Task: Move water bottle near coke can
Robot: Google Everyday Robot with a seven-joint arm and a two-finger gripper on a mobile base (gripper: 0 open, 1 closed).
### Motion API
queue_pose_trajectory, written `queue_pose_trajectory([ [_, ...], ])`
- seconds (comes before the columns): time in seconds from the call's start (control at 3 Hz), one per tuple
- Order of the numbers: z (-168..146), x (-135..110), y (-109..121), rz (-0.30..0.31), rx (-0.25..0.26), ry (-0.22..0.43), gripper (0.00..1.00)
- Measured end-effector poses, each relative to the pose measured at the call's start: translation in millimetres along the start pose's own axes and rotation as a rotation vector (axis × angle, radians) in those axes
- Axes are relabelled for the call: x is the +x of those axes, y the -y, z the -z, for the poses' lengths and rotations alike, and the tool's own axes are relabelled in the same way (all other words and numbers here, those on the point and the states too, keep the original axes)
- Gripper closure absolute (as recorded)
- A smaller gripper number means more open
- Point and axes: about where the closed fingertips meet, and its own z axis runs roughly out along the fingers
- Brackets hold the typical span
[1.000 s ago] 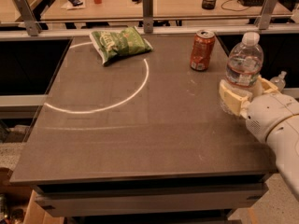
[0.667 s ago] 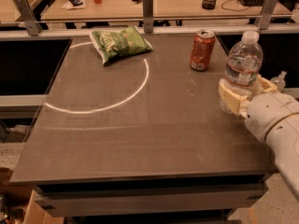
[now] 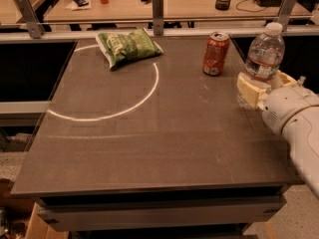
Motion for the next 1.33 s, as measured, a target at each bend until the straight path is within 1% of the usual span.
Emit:
queue_pose_trajectory([
  [0.33, -24.5, 11.8, -8.2, -0.013, 0.0, 0.004, 1.0],
  [0.67, -51.0, 24.8, -24.8, -0.012, -0.013, 0.021, 1.0],
  [1.0, -77.6, 32.3, -26.2, -0.003, 0.005, 0.048, 1.0],
  [1.33, -98.9, 34.9, -16.7, 0.017, 0.032, 0.069, 1.0],
])
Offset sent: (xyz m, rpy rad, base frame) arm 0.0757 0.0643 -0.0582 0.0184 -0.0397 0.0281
